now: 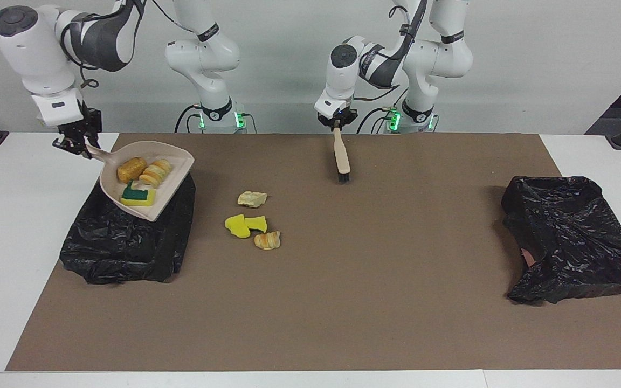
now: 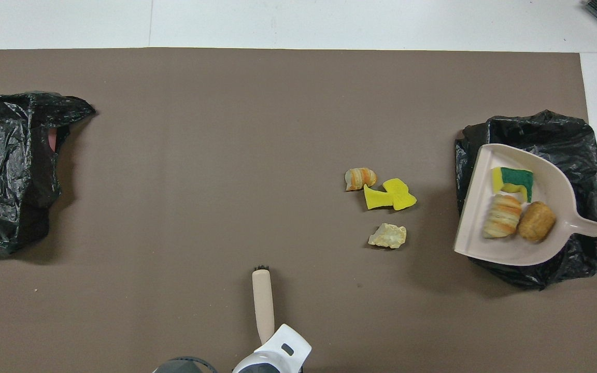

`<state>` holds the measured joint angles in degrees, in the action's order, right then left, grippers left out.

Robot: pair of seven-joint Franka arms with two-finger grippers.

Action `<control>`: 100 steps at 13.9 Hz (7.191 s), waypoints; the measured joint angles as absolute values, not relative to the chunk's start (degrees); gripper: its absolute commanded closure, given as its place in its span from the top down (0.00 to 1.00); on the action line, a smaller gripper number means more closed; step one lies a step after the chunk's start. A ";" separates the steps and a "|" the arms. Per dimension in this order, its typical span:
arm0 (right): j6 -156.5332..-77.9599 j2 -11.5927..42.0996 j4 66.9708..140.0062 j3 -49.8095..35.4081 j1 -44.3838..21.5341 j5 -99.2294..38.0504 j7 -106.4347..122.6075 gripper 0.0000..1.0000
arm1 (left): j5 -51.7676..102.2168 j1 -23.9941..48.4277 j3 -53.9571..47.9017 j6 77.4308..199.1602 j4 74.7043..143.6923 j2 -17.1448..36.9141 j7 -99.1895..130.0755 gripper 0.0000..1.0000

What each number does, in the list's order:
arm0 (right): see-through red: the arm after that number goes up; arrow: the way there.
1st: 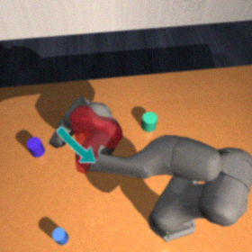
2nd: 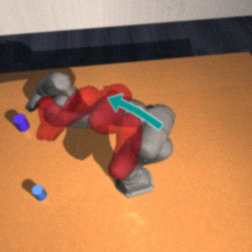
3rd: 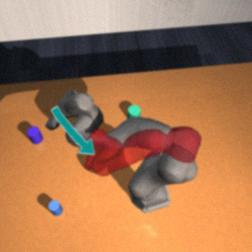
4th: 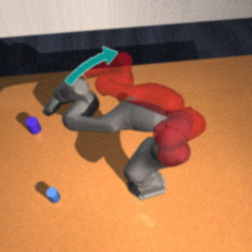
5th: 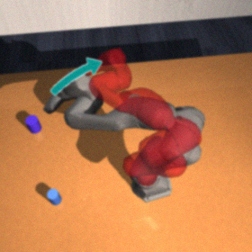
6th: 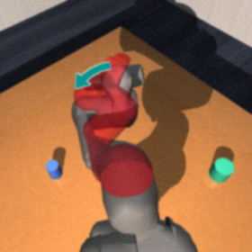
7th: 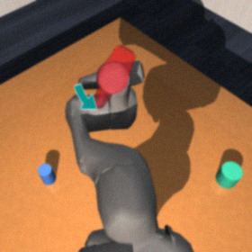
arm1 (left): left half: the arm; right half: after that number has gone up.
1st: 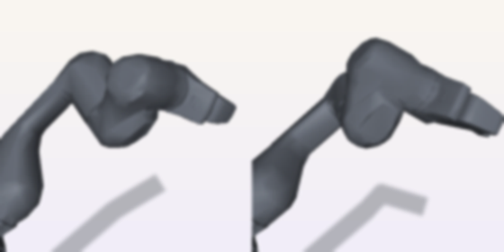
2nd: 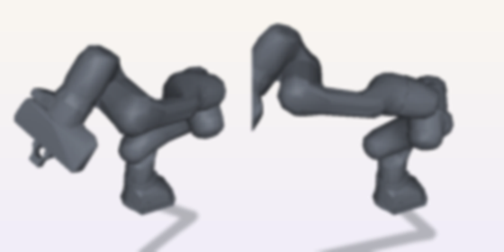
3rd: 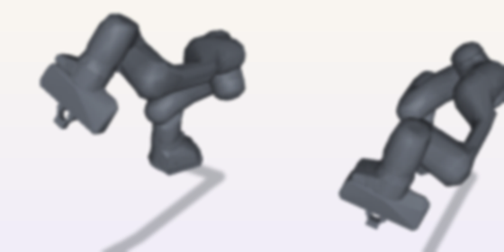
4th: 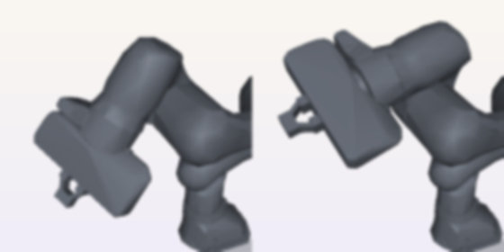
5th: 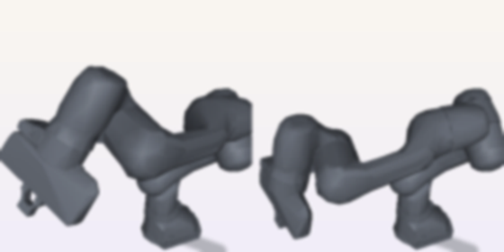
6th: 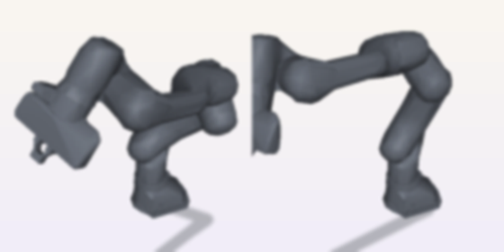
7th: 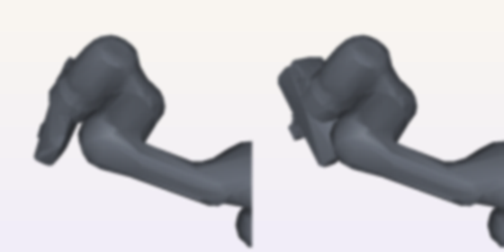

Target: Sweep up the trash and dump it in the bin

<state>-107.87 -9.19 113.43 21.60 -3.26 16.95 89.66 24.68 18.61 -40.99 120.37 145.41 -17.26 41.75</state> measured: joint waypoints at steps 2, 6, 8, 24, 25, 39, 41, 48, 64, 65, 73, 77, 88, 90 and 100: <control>-109.58 -8.00 112.57 21.49 -3.57 23.36 91.15 0.00 | 24.72 18.72 -41.00 120.38 145.58 -17.26 40.15 0.02; -112.52 -6.85 112.68 19.51 -4.97 33.38 91.30 0.00 | 27.19 18.77 -40.99 120.38 145.70 -17.26 36.67 0.46; -112.96 -6.26 113.12 18.22 -5.06 37.09 91.50 0.00 | 27.34 18.77 -40.91 120.40 145.72 -17.22 35.20 0.74; -101.93 -10.07 115.01 4.01 -5.21 54.66 88.86 0.00 | 0.34 13.73 -11.93 116.96 119.92 -9.15 12.76 1.00; -101.66 -10.48 115.14 3.79 -5.20 55.45 88.47 0.00 | -0.50 13.67 -9.85 115.96 116.49 -8.02 11.98 1.00; -106.66 -22.24 133.59 3.50 -5.15 70.18 74.63 0.00 | -1.15 3.52 -3.74 86.66 86.55 -2.71 -9.40 1.00; -109.30 -23.27 134.78 3.50 -5.16 70.29 76.19 0.00 | -1.15 3.13 -3.60 86.54 86.52 -2.73 -9.54 1.00; -116.30 -22.43 135.50 4.08 -4.88 75.74 76.98 0.00 | -1.15 3.11 -3.60 86.10 86.49 -2.79 -9.54 1.00; -88.65 -23.41 118.86 -4.43 -5.23 22.34 51.91 0.00 | -1.15 3.10 -3.60 85.84 86.46 -2.82 -9.54 1.00; -87.83 -23.24 118.68 -5.41 -5.24 18.89 44.75 0.00 | -1.15 3.10 -3.60 85.84 86.46 -2.82 -9.54 1.00; -92.38 -8.46 110.39 -23.69 -5.72 -1.65 -19.22 0.00 | -1.15 3.10 -3.60 85.83 86.46 -2.82 -9.54 1.00; -103.82 6.92 104.36 -32.39 -6.61 -1.88 -40.22 0.00 | -1.15 3.10 -3.60 85.82 86.46 -2.82 -9.54 1.00; -120.23 29.42 92.77 -32.70 -12.09 11.19 -53.10 0.38 | -1.15 3.07 -3.61 87.21 86.43 -2.82 -9.54 1.00; -121.38 29.42 92.83 -32.68 -11.81 11.19 -53.10 0.55 | -1.15 2.79 -3.61 87.70 86.43 -2.78 -9.54 1.00; -112.95 26.12 92.72 -34.16 -9.60 9.56 -52.10 1.00 | -1.06 2.57 -4.85 90.12 88.43 -0.97 -9.29 1.00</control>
